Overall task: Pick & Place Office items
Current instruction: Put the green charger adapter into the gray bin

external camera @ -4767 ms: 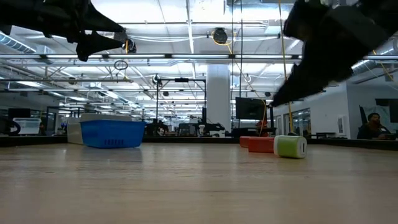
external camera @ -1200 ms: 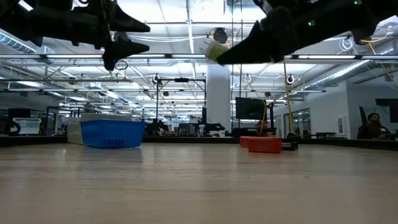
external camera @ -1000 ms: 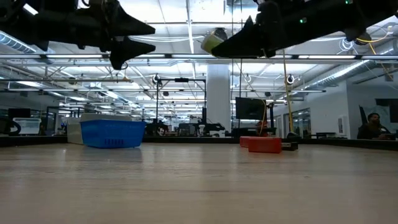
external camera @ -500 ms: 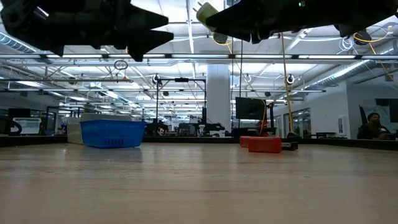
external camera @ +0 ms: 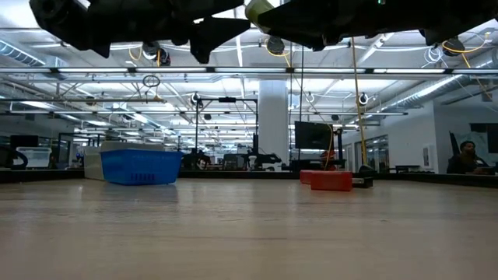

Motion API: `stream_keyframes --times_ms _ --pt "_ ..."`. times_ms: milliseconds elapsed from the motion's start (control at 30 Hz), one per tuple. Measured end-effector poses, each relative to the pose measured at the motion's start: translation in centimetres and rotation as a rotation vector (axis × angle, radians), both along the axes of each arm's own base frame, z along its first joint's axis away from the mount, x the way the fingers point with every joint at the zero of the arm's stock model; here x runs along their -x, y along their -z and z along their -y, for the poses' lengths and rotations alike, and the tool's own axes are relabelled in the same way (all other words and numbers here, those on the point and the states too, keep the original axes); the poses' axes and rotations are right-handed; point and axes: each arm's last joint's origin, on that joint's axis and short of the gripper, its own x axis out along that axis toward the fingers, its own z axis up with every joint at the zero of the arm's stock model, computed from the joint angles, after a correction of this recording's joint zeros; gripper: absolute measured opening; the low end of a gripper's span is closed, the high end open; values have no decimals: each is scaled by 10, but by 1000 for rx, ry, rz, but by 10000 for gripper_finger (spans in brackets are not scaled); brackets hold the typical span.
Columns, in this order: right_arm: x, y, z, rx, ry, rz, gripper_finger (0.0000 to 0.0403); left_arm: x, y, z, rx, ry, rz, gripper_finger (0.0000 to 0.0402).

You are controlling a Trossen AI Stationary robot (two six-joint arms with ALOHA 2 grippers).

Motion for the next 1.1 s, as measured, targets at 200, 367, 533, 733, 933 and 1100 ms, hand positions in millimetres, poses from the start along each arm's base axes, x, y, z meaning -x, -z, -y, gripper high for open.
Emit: stream_keyframes --times_ms 200,367,533,733,933,1100 --pt "0 -1 -1 -2 -27 10 139 -11 1 4 -56 -18 10 241" --pt "0 -1 -1 -3 -32 14 139 -20 -3 3 -44 -72 16 241" --pt "0 -1 -1 -4 -47 9 139 -24 -7 4 -41 -69 30 241" --pt "0 -1 -1 -9 -48 8 139 -24 -7 5 -41 -68 30 241" --pt "0 -1 -1 -9 -49 8 139 -24 -7 5 -42 -67 28 241" --pt "0 -1 -1 -23 -48 8 139 -24 -7 5 -42 -64 29 215"
